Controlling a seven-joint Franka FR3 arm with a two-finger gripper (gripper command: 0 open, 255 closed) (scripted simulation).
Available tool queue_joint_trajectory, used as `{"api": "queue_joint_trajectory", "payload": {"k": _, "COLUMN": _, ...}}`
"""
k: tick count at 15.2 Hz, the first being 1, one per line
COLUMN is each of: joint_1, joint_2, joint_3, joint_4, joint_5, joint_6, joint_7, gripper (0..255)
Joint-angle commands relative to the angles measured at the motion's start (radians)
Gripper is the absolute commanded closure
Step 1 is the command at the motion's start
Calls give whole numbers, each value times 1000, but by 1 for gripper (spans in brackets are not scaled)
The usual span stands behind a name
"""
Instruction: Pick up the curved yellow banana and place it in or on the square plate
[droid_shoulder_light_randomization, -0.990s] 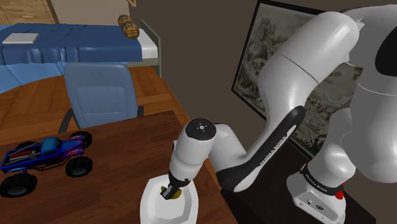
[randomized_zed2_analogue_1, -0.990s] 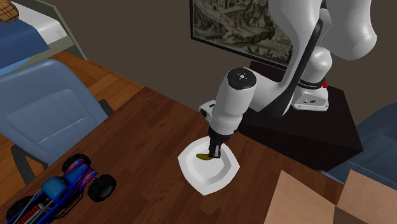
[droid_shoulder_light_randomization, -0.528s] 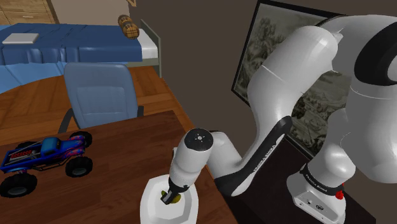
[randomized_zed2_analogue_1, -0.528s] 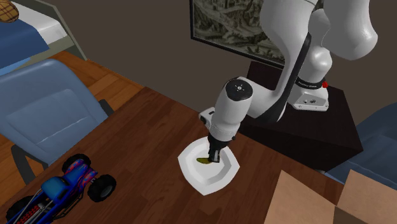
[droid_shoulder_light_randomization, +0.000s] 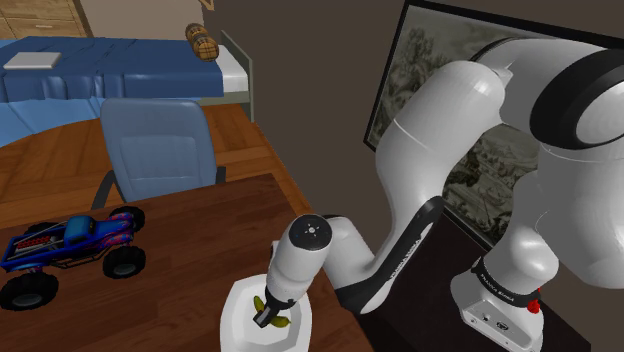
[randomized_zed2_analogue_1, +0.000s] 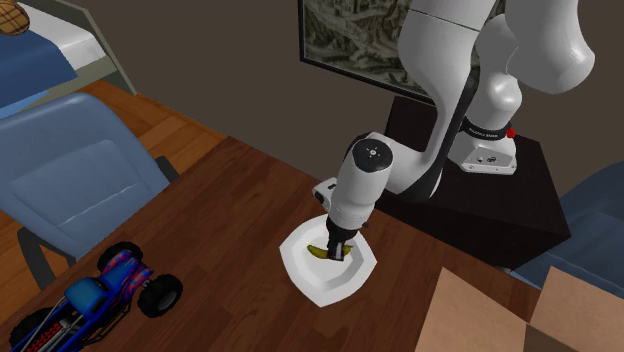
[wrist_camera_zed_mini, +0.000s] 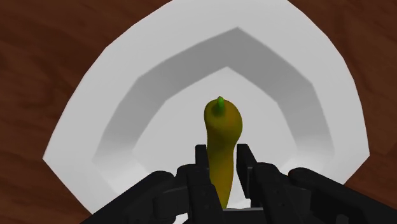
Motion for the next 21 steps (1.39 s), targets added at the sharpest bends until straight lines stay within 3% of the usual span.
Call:
{"api": "queue_joint_trajectory", "payload": {"k": 1, "joint_1": 2, "joint_2": 2, "joint_3": -2, "joint_4": 1, "joint_5": -1, "joint_6": 1, "joint_7": 1, "gripper": 255}}
{"api": "queue_joint_trajectory", "payload": {"k": 5, "joint_1": 2, "joint_2": 2, "joint_3": -2, "joint_4": 1, "joint_5": -1, "joint_6": 1, "joint_7": 1, "gripper": 255}}
{"api": "queue_joint_trajectory", "payload": {"k": 6, "joint_1": 2, "joint_2": 2, "joint_3": -2, "joint_4": 1, "joint_5": -1, "joint_6": 1, "joint_7": 1, "gripper": 0}}
{"api": "queue_joint_trajectory", "payload": {"k": 11, "joint_1": 1, "joint_2": 2, "joint_3": -2, "joint_4": 1, "joint_5": -1, "joint_6": 1, "joint_7": 1, "gripper": 0}}
{"api": "queue_joint_trajectory", "payload": {"k": 15, "joint_1": -74, "joint_2": -139, "joint_3": 90, "joint_4": -67, "joint_5": 65, "joint_6": -77, "joint_7": -55, "gripper": 0}}
{"api": "queue_joint_trajectory", "payload": {"k": 21, "joint_1": -73, "joint_2": -139, "joint_3": 89, "joint_4": -67, "joint_5": 66, "joint_6": -77, "joint_7": -56, "gripper": 0}}
